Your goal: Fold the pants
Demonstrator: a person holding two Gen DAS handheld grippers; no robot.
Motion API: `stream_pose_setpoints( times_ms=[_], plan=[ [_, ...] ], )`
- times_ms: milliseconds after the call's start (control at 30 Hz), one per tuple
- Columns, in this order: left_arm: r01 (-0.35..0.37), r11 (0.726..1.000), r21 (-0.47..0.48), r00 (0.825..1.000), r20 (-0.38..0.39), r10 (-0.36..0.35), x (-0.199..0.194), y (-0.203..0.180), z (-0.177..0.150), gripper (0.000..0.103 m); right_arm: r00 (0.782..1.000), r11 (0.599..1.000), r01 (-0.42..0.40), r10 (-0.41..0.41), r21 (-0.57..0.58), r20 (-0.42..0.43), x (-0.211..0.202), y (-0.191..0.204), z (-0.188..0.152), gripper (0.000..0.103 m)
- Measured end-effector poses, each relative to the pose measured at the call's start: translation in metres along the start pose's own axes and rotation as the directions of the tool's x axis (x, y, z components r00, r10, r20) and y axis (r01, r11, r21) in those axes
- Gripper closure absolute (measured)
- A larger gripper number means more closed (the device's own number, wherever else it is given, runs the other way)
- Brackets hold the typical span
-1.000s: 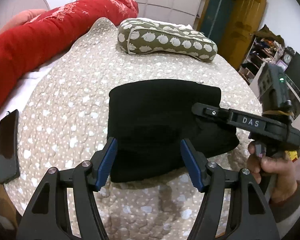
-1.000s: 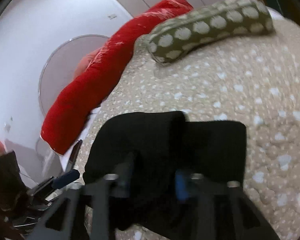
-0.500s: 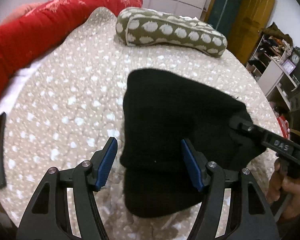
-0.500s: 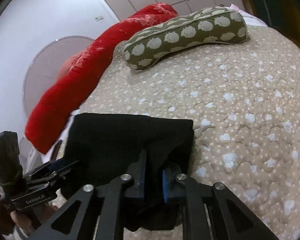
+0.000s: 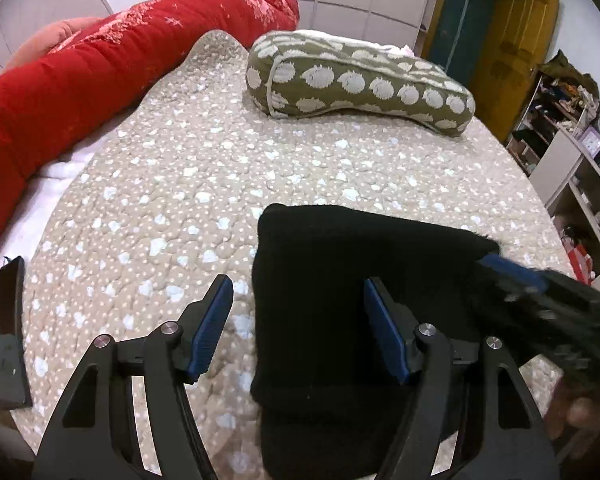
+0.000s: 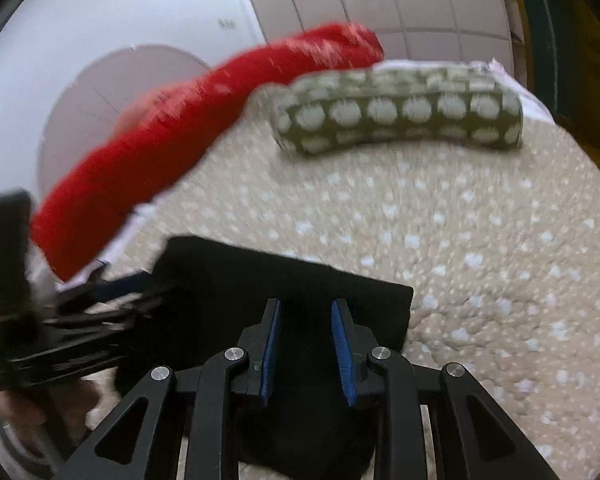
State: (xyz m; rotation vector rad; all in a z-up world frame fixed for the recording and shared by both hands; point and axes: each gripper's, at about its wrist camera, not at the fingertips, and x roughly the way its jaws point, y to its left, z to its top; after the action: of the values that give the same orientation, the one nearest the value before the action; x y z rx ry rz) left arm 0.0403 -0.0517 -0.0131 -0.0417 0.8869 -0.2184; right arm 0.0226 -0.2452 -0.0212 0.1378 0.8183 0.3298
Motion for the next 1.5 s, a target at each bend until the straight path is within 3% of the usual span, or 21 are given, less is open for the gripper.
stream_pose_setpoints(
  times_ms=[267, 500, 667, 833, 1367, 1500],
  plan=[
    [-0.013, 1.0, -0.012, 1.0, -0.025, 0.013, 0.025, 0.001, 0.006, 0.024, 1.0, 1.0, 0.014, -0.014, 0.023, -0.024, 0.03, -0.013, 0.01, 0.078],
    [-0.016, 1.0, -0.008, 1.0, -0.026, 0.016, 0.023, 0.0, 0.003, 0.024, 0.999, 0.998, 0.045, -0.046, -0.049, -0.022, -0.009, 0.006, 0.005, 0.078],
    [-0.018, 1.0, -0.015, 1.0, -0.025, 0.017, 0.022, 0.001, 0.001, 0.023, 0.998, 0.994, 0.054, -0.057, -0.091, -0.02, -0.036, 0.018, -0.024, 0.078],
    [-0.016, 1.0, -0.023, 1.0, -0.025, 0.016, 0.024, -0.001, -0.002, 0.02, 0.995, 0.991, 0.089, -0.094, -0.097, -0.042, -0.03, 0.015, -0.053, 0.078],
    [-0.021, 0.998, -0.056, 0.999, -0.029, 0.02, -0.014, 0.007, -0.018, 0.02, 0.996, 0.996, 0.082, -0.083, -0.043, -0.033, -0.044, 0.011, -0.04, 0.076],
    [-0.019, 0.998, -0.059, 0.999, -0.047, 0.017, -0.01, 0.009, -0.026, 0.02, 0.994, 0.995, 0.096, -0.097, -0.02, -0.046, -0.033, 0.004, -0.042, 0.07]
  ],
)
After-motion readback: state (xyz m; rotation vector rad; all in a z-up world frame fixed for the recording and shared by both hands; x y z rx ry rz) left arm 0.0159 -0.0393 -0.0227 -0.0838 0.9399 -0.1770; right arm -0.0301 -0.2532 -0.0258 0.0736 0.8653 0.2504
